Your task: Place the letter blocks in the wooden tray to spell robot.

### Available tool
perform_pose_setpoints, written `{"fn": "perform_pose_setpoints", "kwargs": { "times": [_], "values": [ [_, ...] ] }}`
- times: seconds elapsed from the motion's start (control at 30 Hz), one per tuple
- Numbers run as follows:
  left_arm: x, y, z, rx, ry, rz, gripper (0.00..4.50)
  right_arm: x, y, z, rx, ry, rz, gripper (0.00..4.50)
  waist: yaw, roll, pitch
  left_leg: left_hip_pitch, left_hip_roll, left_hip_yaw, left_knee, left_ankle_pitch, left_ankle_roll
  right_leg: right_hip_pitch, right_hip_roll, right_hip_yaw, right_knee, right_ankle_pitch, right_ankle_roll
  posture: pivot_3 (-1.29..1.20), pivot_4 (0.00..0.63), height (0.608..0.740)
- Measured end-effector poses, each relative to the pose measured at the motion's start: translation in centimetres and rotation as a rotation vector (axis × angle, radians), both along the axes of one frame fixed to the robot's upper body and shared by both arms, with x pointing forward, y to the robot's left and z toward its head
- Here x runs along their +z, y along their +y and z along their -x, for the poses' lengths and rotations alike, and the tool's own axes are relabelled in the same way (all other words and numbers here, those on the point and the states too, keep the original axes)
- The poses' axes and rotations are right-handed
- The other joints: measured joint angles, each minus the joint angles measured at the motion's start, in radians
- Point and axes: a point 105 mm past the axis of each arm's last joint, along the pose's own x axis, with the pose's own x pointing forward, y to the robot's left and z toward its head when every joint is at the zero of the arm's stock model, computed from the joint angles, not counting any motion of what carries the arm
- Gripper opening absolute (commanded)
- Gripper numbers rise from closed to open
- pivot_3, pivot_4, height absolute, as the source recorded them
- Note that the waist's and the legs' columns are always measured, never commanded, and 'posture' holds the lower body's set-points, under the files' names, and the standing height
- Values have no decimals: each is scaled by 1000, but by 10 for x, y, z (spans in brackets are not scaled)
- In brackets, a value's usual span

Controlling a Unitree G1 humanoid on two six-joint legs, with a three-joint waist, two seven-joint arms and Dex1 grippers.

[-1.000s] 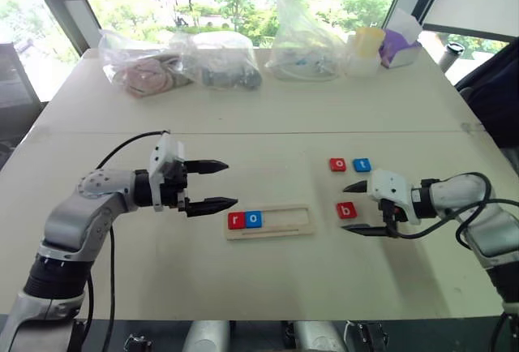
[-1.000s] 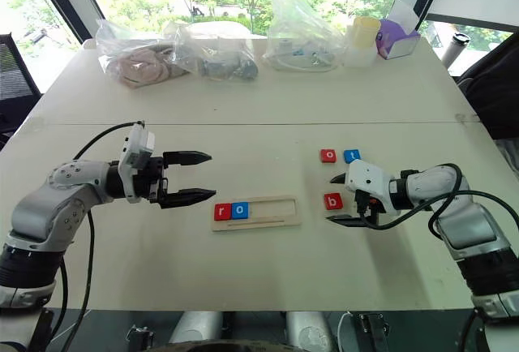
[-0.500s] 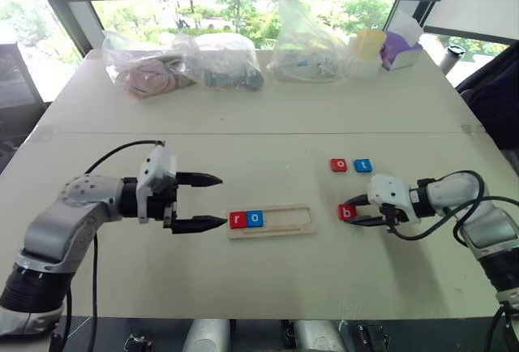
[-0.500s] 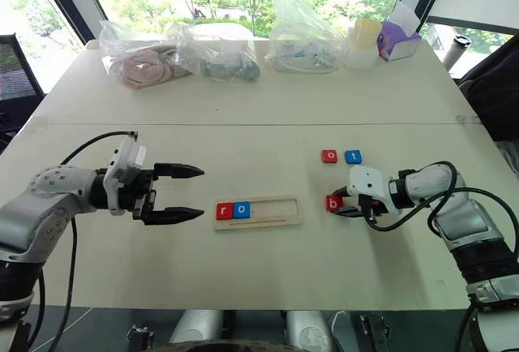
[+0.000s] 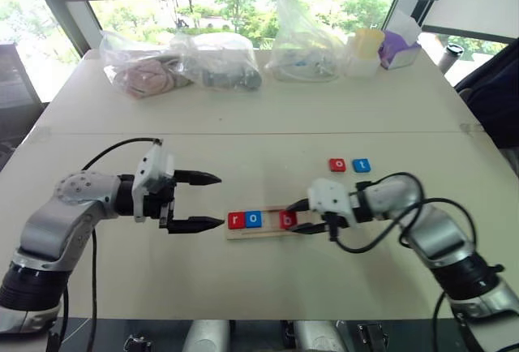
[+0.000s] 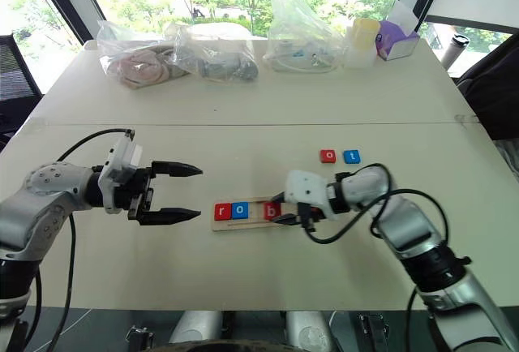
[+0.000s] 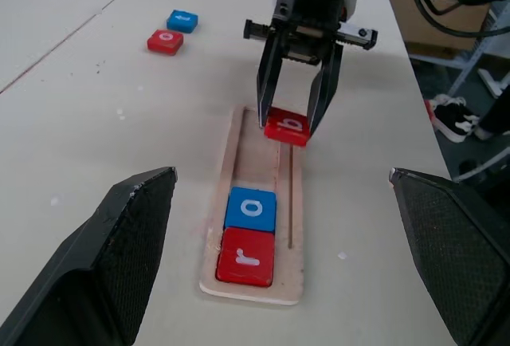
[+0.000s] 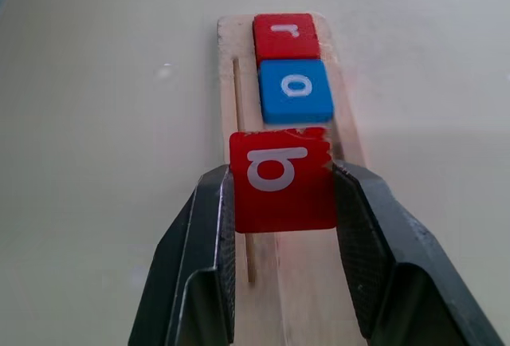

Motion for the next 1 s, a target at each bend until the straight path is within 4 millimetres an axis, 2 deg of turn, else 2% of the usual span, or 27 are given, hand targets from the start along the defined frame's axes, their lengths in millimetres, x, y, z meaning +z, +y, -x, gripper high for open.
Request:
{"fn": "perform_pose_setpoints", "kwargs": {
  "times": [0.1,0.43,0.87,0.93,1.0],
  "values": [
    [-1,1,1,5,2,-5,4500,2,11,-6,2,-39,14,1134,4,0,0,-1,0,0,0,0,0,0,0,0,-1,0,0,0,150,740],
    [-2,0,4,12,-5,-8,4500,-8,11,-7,-5,-9,51,1134,0,0,0,-1,0,0,0,0,0,0,0,0,0,0,0,0,150,740],
    [-2,-1,2,32,-12,-2,4500,-9,11,-7,-5,1,55,1134,0,0,0,-1,0,0,0,0,0,0,0,0,0,0,0,0,150,740],
    [-2,-1,1,35,-13,-2,4500,-9,12,-7,-4,2,53,2238,0,0,0,-1,0,0,0,0,0,0,0,0,0,0,0,0,150,740],
    [-2,-1,1,40,-16,0,4500,-9,13,-7,-1,1,49,3127,1,0,0,-1,0,0,0,0,0,0,0,0,0,0,0,0,150,740]
  ]
}}
